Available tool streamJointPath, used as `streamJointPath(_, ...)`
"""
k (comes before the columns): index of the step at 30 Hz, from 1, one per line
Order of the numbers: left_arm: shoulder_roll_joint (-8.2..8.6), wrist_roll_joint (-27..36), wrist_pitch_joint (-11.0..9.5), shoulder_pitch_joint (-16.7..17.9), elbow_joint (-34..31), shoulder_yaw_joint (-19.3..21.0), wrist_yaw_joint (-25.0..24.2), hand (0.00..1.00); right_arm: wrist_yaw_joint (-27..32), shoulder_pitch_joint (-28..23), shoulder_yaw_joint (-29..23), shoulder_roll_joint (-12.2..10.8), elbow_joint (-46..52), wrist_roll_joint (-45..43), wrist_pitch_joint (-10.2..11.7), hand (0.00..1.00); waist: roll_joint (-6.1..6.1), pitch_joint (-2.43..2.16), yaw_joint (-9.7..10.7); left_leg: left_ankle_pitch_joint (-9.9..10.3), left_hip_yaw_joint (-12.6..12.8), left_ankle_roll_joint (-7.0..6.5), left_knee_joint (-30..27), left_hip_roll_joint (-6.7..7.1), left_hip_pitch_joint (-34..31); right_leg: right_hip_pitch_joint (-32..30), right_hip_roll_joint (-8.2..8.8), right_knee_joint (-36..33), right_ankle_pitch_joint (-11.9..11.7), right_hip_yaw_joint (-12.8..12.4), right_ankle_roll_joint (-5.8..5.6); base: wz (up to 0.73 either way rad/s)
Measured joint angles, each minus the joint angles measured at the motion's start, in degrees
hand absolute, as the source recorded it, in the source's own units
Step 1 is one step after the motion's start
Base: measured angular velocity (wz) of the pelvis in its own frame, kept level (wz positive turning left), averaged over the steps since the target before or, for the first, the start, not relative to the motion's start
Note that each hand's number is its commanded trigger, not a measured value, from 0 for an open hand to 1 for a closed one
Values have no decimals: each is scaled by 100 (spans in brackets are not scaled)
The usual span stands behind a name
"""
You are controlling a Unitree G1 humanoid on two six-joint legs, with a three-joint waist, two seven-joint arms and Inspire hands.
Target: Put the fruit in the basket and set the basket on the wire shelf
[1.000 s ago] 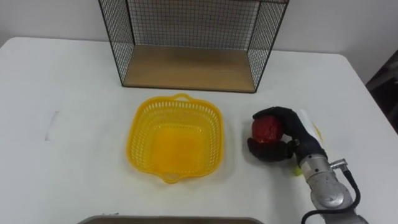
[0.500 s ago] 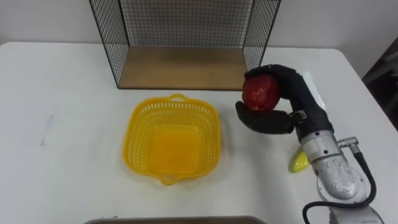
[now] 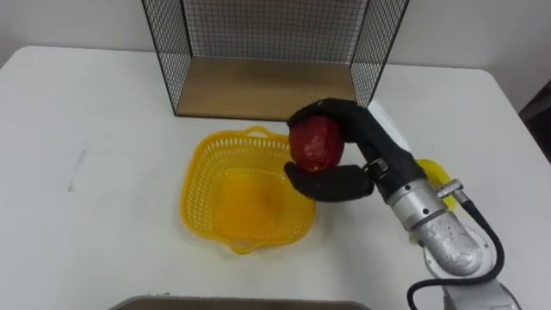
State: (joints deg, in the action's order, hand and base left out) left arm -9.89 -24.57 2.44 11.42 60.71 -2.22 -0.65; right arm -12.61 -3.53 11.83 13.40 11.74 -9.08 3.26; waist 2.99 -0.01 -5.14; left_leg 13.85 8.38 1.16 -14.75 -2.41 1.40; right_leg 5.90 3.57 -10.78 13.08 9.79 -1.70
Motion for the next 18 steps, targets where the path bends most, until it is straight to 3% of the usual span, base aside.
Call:
streamJointPath(1, -1, 2, 12, -9, 4, -23, 4, 0, -35, 0, 53, 0, 5, 0, -30, 98, -3, 2, -2, 0, 0, 0, 0, 0, -1, -4, 0, 2, 0, 2, 0, 0)
streamJointPath(2, 0, 8, 13, -40, 33, -42, 5, 0, -108, 0, 129, 0, 8, -2, -81, 88, -1, 3, -6, 0, 0, 0, 0, 0, -5, -9, 1, 1, -1, 2, 0, 0)
streamJointPath(3, -5, 20, 14, -70, 104, -65, 6, 0, -141, 0, 212, 2, 15, -2, -146, 38, 0, 3, -8, 0, 0, 0, 0, 0, -8, -15, 1, 1, -1, 3, 0, 0)
streamJointPath(4, -8, 22, 23, -76, 123, -84, 5, 0, -144, 0, 258, 2, 16, -3, -173, 0, 0, 2, -12, 0, 0, 0, 0, 0, -8, -16, 1, 1, -1, 3, 0, 0)
streamJointPath(18, 19, 23, 140, -66, 128, -321, 0, 0, -481, -1, 339, -91, 13, -157, -426, 0, -23, 24, -9, 0, 3, 0, -11, 0, -36, -16, 2, -8, -2, 17, -1, 0)
